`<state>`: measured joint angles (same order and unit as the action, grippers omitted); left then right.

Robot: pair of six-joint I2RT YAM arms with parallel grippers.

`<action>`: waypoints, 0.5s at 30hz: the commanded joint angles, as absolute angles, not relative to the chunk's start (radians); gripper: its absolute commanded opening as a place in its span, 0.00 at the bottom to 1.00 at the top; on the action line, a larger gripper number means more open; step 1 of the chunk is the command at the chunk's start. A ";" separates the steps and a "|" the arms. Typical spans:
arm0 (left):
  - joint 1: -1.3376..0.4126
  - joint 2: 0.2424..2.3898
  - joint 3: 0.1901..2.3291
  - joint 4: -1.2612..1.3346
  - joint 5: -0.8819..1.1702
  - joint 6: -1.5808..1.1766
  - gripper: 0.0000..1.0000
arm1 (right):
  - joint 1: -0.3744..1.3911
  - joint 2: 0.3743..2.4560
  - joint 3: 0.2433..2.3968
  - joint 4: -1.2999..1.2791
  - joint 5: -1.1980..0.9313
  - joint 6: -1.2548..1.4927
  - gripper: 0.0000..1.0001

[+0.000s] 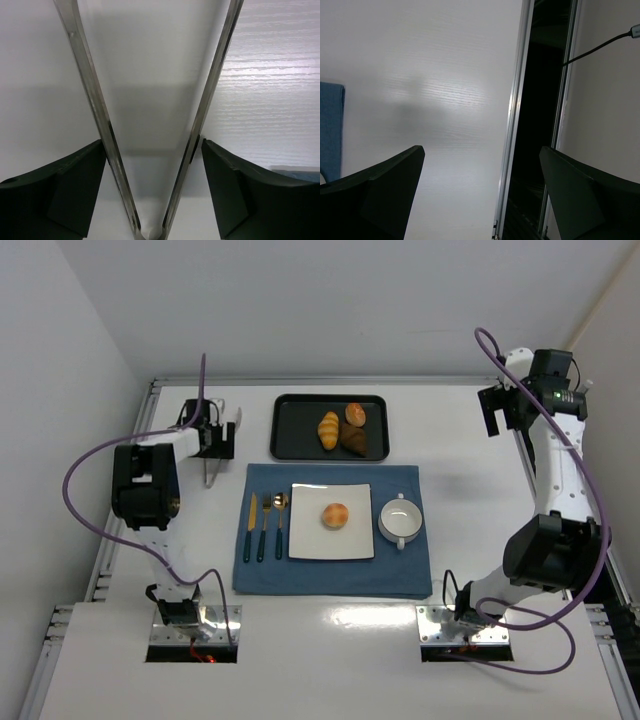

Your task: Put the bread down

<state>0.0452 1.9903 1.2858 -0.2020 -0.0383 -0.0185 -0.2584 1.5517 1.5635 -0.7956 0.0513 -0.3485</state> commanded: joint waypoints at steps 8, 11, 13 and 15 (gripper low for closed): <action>0.072 1.818 1.370 -0.284 0.066 -0.060 1.00 | -0.262 1.531 1.551 -0.772 0.017 -0.345 1.00; 0.083 1.760 1.394 -0.322 0.090 -0.072 1.00 | -0.262 1.531 1.560 -0.762 0.017 -0.335 1.00; 0.094 1.700 1.394 -0.333 0.091 -0.072 1.00 | -0.262 1.531 1.571 -0.762 0.017 -0.322 1.00; 0.094 1.657 1.394 -0.371 0.078 -0.072 1.00 | -0.262 1.531 1.594 -0.762 0.038 -0.312 1.00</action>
